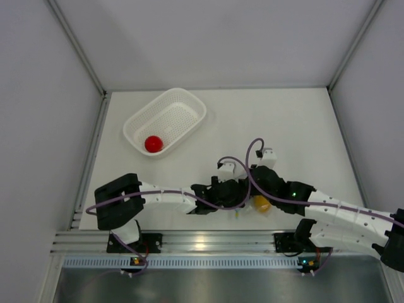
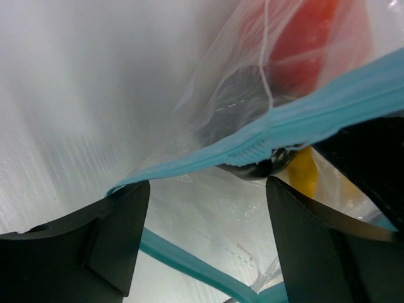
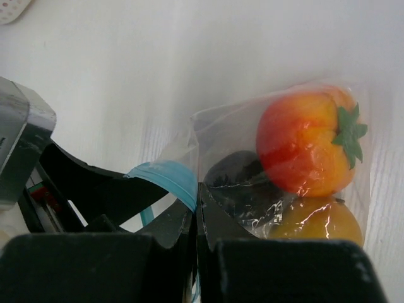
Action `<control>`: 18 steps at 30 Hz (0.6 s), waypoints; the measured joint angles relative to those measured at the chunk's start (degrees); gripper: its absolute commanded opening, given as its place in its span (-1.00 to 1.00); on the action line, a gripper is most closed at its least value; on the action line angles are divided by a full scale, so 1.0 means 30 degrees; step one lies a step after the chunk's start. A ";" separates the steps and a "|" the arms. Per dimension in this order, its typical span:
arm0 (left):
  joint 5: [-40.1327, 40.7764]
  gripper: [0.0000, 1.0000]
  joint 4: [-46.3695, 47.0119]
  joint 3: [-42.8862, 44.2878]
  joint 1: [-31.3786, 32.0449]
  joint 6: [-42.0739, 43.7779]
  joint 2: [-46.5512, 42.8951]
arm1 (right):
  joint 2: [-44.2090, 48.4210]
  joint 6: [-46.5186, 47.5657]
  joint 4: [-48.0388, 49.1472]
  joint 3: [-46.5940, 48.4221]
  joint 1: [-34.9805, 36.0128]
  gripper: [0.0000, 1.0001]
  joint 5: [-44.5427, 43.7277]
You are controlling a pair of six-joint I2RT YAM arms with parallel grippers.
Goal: Open the zip-top bag and remove the fake food
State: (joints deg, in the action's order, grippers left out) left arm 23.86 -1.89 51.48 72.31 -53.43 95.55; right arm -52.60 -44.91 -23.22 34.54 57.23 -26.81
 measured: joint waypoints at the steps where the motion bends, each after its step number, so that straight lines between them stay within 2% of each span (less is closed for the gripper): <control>1: -0.0007 0.54 0.0255 -0.0219 0.0007 -0.0102 -0.0175 | 0.0007 -0.0066 0.0255 -0.0153 0.0000 -1.00 0.0124; 4: 0.0036 0.45 0.0809 -0.0707 0.0066 -0.0226 -0.0845 | 0.0007 -0.0160 0.0816 -0.0408 0.0000 -1.00 0.0503; 9: 0.0474 0.46 0.1297 -0.1486 0.0073 -0.0342 -0.2251 | 0.0007 -0.0408 0.1785 -0.0568 0.0007 -1.00 0.1246; 18: 0.0969 0.38 0.0641 -0.2645 0.0073 -0.0437 -0.3891 | -0.0146 -0.2084 0.5960 -0.2178 0.0146 -1.00 0.2834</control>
State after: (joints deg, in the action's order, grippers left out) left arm 26.76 0.03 43.55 72.53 -54.74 83.88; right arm -53.04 -51.16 -5.34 28.01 57.67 -18.31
